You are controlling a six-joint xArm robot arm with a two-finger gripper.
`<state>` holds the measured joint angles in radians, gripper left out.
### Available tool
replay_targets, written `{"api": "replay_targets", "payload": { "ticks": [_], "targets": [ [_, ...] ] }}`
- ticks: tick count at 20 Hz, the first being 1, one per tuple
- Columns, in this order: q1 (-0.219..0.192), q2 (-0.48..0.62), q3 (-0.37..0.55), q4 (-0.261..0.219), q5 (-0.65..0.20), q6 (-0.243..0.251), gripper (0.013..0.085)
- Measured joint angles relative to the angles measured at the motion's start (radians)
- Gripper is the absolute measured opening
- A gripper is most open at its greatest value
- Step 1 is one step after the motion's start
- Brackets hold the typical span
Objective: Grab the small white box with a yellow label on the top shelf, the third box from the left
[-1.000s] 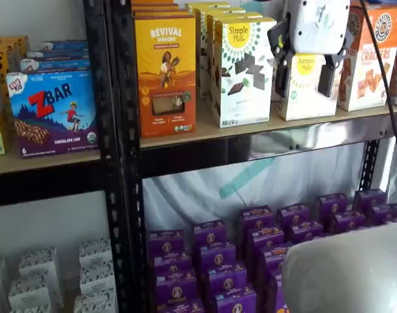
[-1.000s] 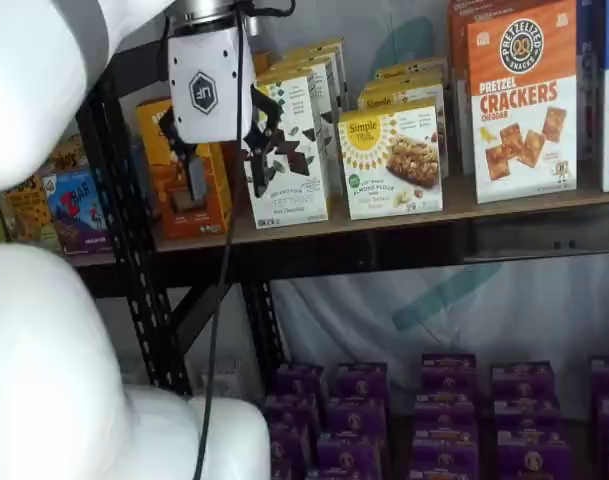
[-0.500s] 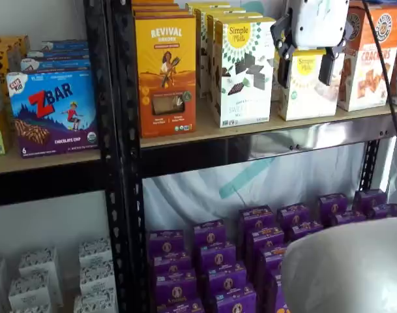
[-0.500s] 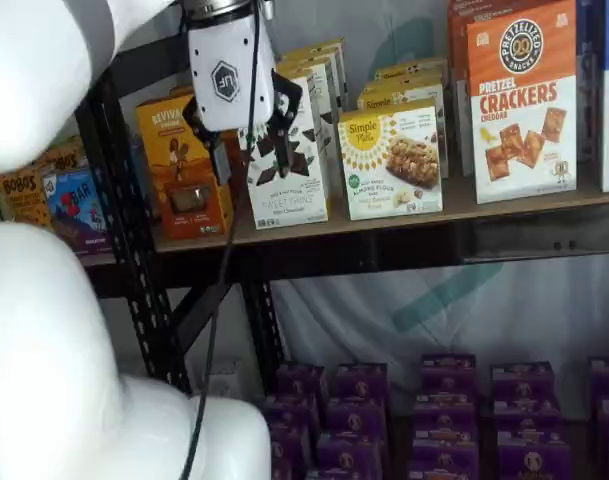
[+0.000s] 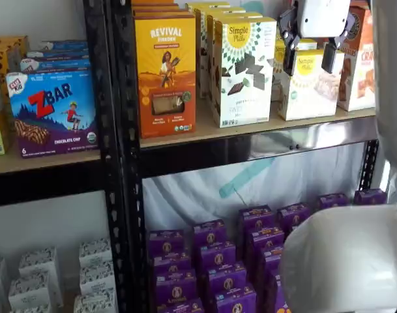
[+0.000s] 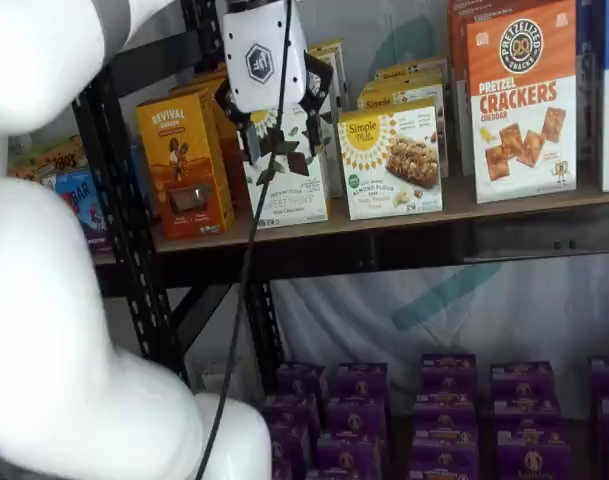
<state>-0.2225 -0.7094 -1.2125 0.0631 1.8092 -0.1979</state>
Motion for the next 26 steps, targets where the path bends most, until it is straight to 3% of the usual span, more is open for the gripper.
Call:
{"api": "replay_targets", "payload": {
  "ticks": [17,26],
  "targets": [
    [-0.039,0.071,-0.013,-0.040,-0.076,-0.050,0.0850],
    [-0.075,0.085,-0.016,-0.010,-0.112,-0.080,0.0850]
  ]
}}
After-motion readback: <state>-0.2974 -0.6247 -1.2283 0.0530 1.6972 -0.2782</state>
